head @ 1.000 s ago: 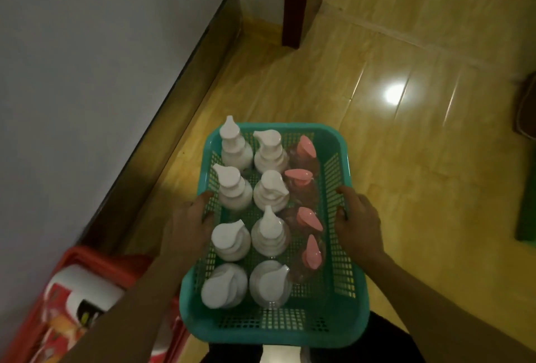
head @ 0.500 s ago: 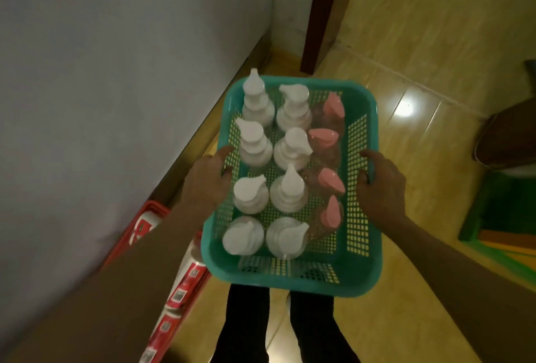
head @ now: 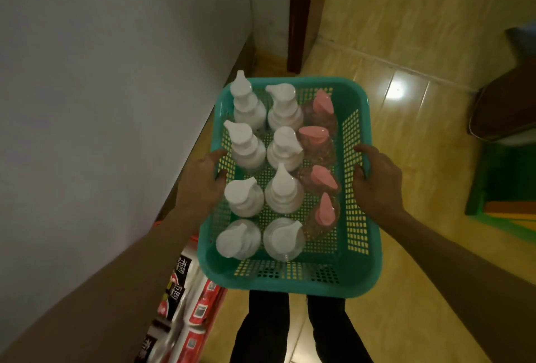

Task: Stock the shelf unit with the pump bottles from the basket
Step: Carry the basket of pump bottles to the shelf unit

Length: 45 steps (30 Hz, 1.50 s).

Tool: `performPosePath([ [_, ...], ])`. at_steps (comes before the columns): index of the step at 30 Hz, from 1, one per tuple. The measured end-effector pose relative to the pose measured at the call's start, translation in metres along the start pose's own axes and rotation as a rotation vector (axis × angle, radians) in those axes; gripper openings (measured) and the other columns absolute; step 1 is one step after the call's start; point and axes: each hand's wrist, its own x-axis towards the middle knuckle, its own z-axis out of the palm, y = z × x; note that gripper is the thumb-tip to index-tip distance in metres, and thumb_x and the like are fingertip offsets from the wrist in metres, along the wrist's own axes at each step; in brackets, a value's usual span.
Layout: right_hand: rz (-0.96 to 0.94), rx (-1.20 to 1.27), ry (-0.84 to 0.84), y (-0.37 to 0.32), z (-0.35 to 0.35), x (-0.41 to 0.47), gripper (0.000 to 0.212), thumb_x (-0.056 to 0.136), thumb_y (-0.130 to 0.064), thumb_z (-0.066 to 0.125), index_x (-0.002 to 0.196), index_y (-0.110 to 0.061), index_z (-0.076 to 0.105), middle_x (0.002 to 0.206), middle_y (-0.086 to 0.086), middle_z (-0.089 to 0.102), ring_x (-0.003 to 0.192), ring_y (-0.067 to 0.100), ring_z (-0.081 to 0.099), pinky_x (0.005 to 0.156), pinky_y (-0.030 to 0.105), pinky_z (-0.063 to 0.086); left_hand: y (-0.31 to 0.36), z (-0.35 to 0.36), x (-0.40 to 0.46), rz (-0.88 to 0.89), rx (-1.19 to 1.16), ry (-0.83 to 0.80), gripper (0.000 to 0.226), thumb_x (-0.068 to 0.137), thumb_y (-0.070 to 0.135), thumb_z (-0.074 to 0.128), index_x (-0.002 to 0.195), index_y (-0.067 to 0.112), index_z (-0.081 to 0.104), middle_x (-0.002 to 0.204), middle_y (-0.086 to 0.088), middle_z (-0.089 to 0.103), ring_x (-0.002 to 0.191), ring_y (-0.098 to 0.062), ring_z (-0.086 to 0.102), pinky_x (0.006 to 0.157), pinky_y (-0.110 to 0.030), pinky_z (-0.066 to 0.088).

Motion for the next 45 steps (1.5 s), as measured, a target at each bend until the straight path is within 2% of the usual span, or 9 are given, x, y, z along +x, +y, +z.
performPosePath([
  [7,0.158,0.014,0.082,0.029,0.003,-0.037,0.038,0.084,0.002,0.056,0.121,-0.009,0.056,0.097,0.019,0.065,0.086,0.036,0.059,0.069,0.03,0.03,0.02,0.015,0.023,0.187,0.006,-0.096,0.045,0.083,0.01,0.063,0.127,0.015,0.057,0.079,-0.022,0.067,0.069,-0.038,0.062,0.063,-0.041,0.052],
  [11,0.306,0.053,0.155,0.046,-0.007,-0.065,0.04,0.084,0.002,0.057,0.122,-0.01,0.055,0.102,0.019,0.065,0.091,0.034,0.059,0.074,0.033,0.039,0.047,0.032,0.037,0.296,0.02,-0.177,0.045,0.085,0.012,0.063,0.129,0.016,0.056,0.091,-0.022,0.068,0.079,-0.038,0.064,0.066,-0.035,0.047],
  [16,0.452,0.066,0.273,0.08,-0.04,-0.11,0.04,0.083,0.004,0.056,0.121,-0.007,0.056,0.099,0.021,0.065,0.084,0.038,0.06,0.067,0.04,0.046,0.11,0.053,0.034,0.467,0.013,-0.29,0.045,0.085,0.009,0.061,0.129,0.016,0.055,0.086,-0.02,0.069,0.067,-0.03,0.059,0.062,-0.028,0.04],
  [20,0.593,0.056,0.339,0.115,-0.069,-0.152,0.041,0.084,0.003,0.055,0.122,-0.009,0.056,0.106,0.022,0.065,0.091,0.039,0.061,0.071,0.04,0.047,0.168,0.081,0.019,0.608,0.037,-0.367,0.045,0.087,0.01,0.059,0.131,0.014,0.052,0.102,-0.02,0.069,0.085,-0.035,0.064,0.071,-0.034,0.046],
  [23,0.694,0.082,0.399,0.146,-0.088,-0.19,0.041,0.084,0.001,0.056,0.123,-0.012,0.056,0.108,0.021,0.064,0.094,0.039,0.06,0.073,0.042,0.047,0.216,0.104,-0.001,0.666,0.052,-0.42,0.046,0.088,0.013,0.057,0.133,0.017,0.05,0.11,-0.017,0.067,0.097,-0.035,0.063,0.08,-0.039,0.05],
  [30,0.889,0.119,0.484,0.23,-0.134,-0.284,0.041,0.084,-0.001,0.058,0.122,-0.015,0.056,0.105,0.022,0.064,0.087,0.04,0.06,0.071,0.037,0.044,0.324,0.17,-0.074,0.824,0.083,-0.473,0.045,0.085,0.007,0.059,0.129,0.017,0.055,0.108,-0.018,0.069,0.095,-0.035,0.065,0.079,-0.037,0.049],
  [39,1.087,0.181,0.567,0.333,-0.21,-0.407,0.04,0.088,-0.005,0.054,0.124,-0.021,0.053,0.11,0.018,0.065,0.085,0.035,0.062,0.072,0.037,0.048,0.461,0.253,-0.185,1.048,0.085,-0.593,0.042,0.085,0.011,0.059,0.127,0.017,0.056,0.083,-0.017,0.069,0.074,-0.034,0.065,0.063,-0.027,0.04],
  [43,1.154,0.191,0.614,0.362,-0.237,-0.436,0.037,0.089,-0.003,0.054,0.124,-0.015,0.055,0.11,0.019,0.065,0.079,0.023,0.055,0.07,0.03,0.042,0.508,0.281,-0.215,1.103,0.124,-0.638,0.043,0.086,0.015,0.057,0.129,0.02,0.055,0.081,-0.02,0.068,0.075,-0.037,0.063,0.064,-0.034,0.046],
  [45,1.187,0.215,0.631,0.377,-0.244,-0.447,0.037,0.09,-0.004,0.054,0.125,-0.015,0.054,0.112,0.019,0.065,0.082,0.025,0.059,0.071,0.035,0.049,0.531,0.295,-0.224,1.132,0.146,-0.673,0.041,0.088,0.018,0.056,0.129,0.022,0.055,0.081,-0.021,0.067,0.074,-0.038,0.063,0.064,-0.035,0.047],
])
